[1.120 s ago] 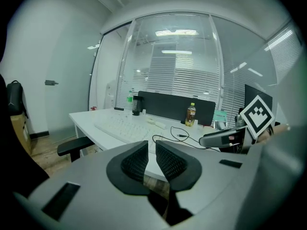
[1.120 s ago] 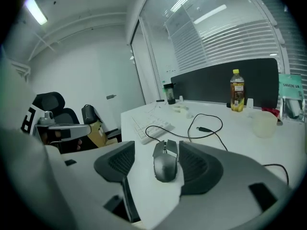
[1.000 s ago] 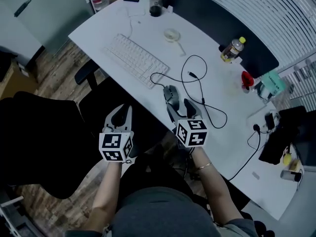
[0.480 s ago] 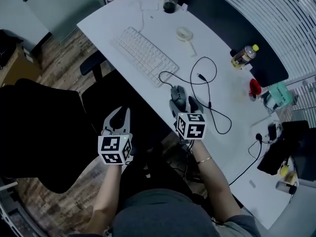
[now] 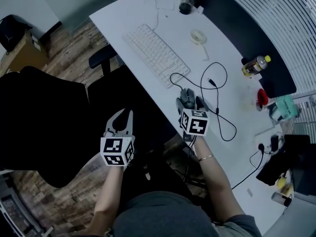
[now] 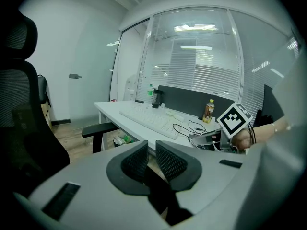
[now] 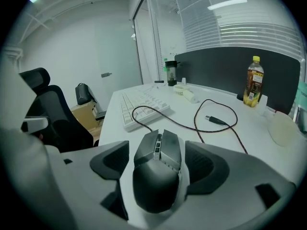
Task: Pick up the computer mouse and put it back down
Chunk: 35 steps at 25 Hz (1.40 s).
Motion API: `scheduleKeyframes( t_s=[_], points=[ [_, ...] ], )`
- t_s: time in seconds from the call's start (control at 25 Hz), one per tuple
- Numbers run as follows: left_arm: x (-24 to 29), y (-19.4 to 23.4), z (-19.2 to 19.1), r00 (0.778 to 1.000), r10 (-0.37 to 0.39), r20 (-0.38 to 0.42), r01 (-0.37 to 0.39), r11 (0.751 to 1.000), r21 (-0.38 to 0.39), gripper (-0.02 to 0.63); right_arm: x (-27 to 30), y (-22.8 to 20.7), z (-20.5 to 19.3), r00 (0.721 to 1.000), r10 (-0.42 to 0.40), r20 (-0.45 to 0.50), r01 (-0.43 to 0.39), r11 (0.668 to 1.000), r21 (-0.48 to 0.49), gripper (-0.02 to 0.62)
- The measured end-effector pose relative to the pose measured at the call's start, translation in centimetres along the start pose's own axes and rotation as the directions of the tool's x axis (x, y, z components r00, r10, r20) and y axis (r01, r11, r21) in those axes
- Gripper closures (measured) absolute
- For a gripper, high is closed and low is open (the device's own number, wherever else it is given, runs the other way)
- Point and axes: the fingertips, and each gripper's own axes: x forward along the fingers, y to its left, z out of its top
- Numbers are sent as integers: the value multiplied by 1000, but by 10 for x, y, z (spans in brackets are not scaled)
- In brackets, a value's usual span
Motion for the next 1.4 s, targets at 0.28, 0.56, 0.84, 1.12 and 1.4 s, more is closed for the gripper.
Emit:
scheduleKeyframes(
  t_s=[0.28, 0.56, 0.84, 1.12, 1.4],
  points=[
    [-4, 9, -3, 1000, 20, -1, -20, 1000, -15, 568, 11, 0, -2, 999, -28, -20, 28, 1000, 2, 239],
    [-3, 13, -6, 1000, 22, -5, -22, 1000, -20, 568, 16, -6, -7, 997, -65, -52, 65, 998, -18, 253],
    [-4, 13, -7, 1000, 15, -6, -15, 1000, -19, 568, 15, -4, -8, 996, -69, -56, 67, 997, -38, 267],
    [-3, 10, -2, 1000, -7, -2, 6, 1000, -1, 568, 13, -5, -7, 996, -79, -39, 78, 996, -34, 290],
    [-4, 5, 4, 999, -32, 10, 32, 999, 15, 568, 2, -8, -14, 996, -85, -40, 84, 996, -7, 290]
  ],
)
